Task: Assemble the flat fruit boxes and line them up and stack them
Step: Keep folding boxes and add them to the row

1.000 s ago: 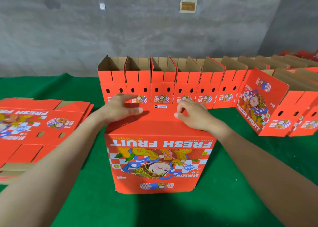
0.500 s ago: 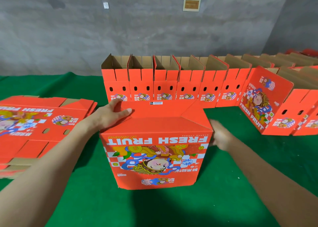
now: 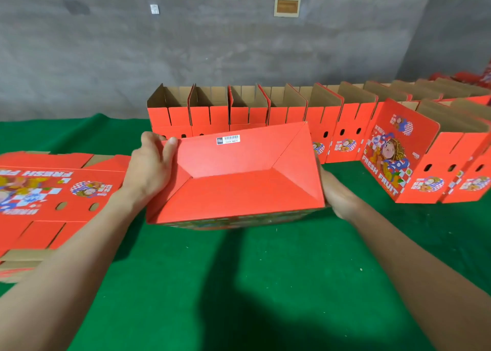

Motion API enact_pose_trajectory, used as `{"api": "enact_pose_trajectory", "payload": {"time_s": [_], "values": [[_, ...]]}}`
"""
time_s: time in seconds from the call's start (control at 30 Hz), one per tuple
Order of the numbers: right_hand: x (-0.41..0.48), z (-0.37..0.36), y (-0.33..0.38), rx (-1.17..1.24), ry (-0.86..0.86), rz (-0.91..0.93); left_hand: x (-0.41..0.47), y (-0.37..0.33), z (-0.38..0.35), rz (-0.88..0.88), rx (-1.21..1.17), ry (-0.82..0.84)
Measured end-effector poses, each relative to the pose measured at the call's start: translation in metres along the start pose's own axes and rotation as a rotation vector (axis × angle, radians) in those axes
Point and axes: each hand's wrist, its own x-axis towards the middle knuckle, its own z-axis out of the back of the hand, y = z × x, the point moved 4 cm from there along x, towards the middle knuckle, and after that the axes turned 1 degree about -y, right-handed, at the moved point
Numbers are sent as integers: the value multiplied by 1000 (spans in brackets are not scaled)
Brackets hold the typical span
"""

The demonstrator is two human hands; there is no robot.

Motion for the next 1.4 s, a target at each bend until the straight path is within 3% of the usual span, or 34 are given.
{"api": "enact_pose_trajectory", "payload": {"time_s": [0.1,0.2,0.33,0.5,0.67,0.8,0.93,1.03,1.2,1.4], "values": [[-2,0,-5,-33,120,-56,-12,11,1,29,-137,-141],[-12,-5,-4,-3,296,20,-16,28,-3,185,-262,-214],[-11,-4,-3,-78,206,146,-11,45,-14,352,-467,-206],[-6,6,3,49,51,265,-9,51,-29,441,-679,-69],[-11,9,7,166,182,269,-15,53,-44,478,-819,85],[-13,13,-2,66,41,432,-16,52,-59,436,-530,207],[-14,-16,-28,-348,-48,613,-24,43,-70,432,-401,226],[-9,-35,-70,-621,16,545,-25,31,-73,393,-409,268],[-7,-41,-126,-647,39,402,-29,9,-77,312,-437,376],[-17,-63,-134,-758,-107,305,-45,-44,-88,98,-471,467]]}}
